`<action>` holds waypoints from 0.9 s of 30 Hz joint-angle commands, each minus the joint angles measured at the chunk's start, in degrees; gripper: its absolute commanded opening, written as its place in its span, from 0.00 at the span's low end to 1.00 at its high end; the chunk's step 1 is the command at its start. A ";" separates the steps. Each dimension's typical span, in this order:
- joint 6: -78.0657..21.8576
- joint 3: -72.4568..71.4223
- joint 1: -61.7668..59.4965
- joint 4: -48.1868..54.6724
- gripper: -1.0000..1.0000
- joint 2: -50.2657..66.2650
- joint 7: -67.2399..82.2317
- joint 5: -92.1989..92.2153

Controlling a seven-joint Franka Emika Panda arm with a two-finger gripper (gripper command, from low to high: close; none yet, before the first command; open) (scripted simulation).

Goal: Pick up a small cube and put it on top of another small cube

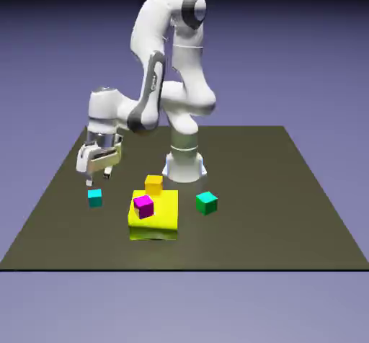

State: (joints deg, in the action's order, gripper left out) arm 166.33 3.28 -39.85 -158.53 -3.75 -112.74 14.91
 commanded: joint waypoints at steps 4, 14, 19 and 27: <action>-1.09 0.47 -5.14 0.35 0.50 4.10 -9.97 2.11; 3.79 -5.23 -16.88 3.03 0.50 17.43 -17.28 10.47; 8.82 -10.30 -20.75 4.85 0.00 24.14 -13.30 15.13; -2.06 0.67 -12.38 0.91 0.00 9.62 -21.91 5.05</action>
State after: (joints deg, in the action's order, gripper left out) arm 164.34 3.94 -52.23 -157.61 5.88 -134.65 19.96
